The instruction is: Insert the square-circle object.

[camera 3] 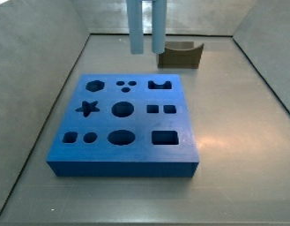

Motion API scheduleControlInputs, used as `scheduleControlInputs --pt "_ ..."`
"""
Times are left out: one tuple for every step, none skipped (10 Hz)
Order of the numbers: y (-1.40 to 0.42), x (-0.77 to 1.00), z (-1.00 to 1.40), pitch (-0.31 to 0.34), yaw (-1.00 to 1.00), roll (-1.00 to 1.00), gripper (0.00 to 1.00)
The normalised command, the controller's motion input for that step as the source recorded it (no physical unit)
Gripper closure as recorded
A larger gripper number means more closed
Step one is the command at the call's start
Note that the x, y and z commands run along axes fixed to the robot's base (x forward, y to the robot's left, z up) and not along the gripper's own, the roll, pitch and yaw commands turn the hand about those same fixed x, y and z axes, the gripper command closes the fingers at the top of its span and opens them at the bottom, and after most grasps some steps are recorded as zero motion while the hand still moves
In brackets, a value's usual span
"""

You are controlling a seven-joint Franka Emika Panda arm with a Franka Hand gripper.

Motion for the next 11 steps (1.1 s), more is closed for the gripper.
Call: scheduleControlInputs --pt "-0.7 -0.51 -0.85 0.139 0.03 0.0 1.0" --pt "-0.74 -0.43 -0.84 0.157 0.06 0.0 1.0" --pt "-0.77 -0.3 -0.78 0.181 0.14 0.0 1.0" --pt "-0.71 -0.29 -0.67 0.176 0.16 0.0 1.0" --pt "-0.34 -0.32 -0.35 0.14 0.37 -0.17 1.0" --pt "-0.19 -0.37 -0.21 0.167 0.36 -0.31 1.0" --pt "-0.05 -0.68 -0.33 0.0 0.24 -0.32 1.0" --pt "-0.08 -0.63 -0.15 -0.067 0.09 -0.06 1.0" --pt "-0.16 -0.48 -0.13 -0.057 0.0 -0.01 1.0" --pt "-0.13 -0.26 -0.15 -0.001 -0.27 0.0 1.0" --pt "-0.08 -0.24 -0.16 0.0 -0.19 0.0 1.0"
